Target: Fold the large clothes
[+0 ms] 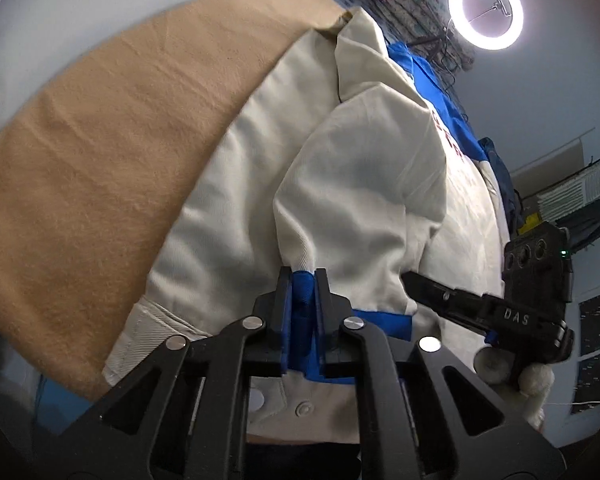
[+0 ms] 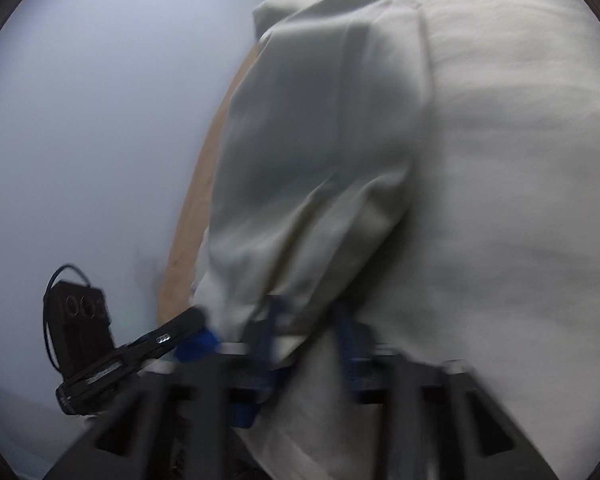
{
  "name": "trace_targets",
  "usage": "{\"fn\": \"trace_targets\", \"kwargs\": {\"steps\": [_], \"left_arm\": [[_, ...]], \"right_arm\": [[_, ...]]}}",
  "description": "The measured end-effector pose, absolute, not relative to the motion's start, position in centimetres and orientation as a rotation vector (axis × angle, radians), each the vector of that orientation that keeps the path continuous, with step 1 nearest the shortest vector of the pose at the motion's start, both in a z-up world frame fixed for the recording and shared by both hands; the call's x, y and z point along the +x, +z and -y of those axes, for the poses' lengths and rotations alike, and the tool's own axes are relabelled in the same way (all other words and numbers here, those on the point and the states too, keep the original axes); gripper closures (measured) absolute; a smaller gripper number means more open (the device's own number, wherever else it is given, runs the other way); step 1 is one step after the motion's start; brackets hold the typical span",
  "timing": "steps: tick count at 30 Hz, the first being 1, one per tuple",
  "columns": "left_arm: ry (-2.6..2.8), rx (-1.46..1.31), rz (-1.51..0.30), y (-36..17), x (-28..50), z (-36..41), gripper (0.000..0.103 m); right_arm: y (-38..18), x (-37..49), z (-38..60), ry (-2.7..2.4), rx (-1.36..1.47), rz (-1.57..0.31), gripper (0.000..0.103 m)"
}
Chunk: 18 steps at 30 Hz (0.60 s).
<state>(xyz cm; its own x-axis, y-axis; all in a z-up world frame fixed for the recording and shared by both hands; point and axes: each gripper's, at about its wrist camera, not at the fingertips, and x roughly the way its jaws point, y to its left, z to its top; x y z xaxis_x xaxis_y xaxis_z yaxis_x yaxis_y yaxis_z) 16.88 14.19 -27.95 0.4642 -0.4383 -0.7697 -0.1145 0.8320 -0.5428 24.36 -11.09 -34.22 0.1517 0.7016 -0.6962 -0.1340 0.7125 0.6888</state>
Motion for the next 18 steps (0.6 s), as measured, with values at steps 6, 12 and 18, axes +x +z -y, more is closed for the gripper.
{"fn": "trace_targets", "kwargs": {"steps": [6,12,18], "left_arm": [[-0.174,-0.537,-0.958,-23.6,11.8,-15.6,0.098],[-0.102,-0.553,-1.05,-27.0,10.4,-16.7,0.098],[-0.092,-0.532,-1.007,-26.0,10.2,-16.2,0.098]], "right_arm": [[-31.8,23.7,9.0,0.731,0.495,-1.26,0.101],[-32.5,21.7,5.1,0.767,0.266,-1.324,0.101],[-31.0,21.4,4.5,0.749,0.155,-1.301,0.096]]}}
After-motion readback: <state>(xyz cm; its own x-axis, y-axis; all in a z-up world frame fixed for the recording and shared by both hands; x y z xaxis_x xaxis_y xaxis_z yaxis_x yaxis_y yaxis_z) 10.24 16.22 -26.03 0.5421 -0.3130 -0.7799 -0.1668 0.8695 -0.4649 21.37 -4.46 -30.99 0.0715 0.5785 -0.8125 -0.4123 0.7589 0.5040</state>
